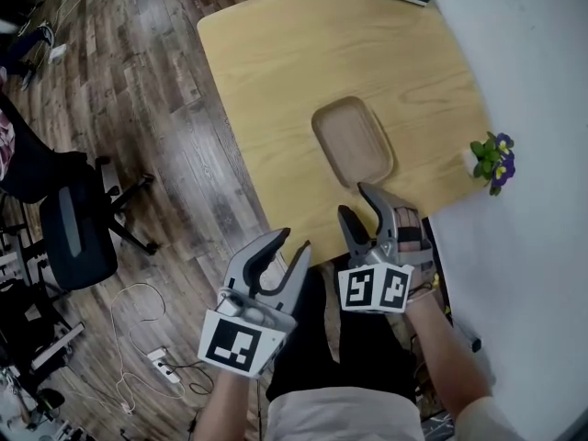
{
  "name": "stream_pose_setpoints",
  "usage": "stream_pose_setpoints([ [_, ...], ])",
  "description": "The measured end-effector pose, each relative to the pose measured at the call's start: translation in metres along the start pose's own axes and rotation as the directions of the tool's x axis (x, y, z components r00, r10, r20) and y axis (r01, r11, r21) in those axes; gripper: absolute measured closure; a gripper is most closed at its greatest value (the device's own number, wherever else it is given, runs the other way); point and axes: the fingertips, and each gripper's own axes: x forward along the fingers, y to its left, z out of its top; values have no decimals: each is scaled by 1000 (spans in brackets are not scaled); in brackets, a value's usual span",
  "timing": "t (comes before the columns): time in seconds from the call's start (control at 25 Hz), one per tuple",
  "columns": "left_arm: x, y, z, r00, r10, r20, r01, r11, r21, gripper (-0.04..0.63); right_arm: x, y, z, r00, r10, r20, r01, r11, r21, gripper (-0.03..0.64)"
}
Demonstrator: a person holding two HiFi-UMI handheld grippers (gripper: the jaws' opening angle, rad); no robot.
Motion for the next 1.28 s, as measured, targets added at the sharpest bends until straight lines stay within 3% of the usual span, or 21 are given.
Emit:
stream_pose_setpoints([
  [0.92,11,3,-22,999,-15,-50,14,1000,-4,491,36,-5,-9,997,-68,30,70,994,-78,364],
  [1.28,18,1,-23,998,-16,-53,15,1000,-17,491,38,-2,-9,998,-50,49,55,991,-121,410],
])
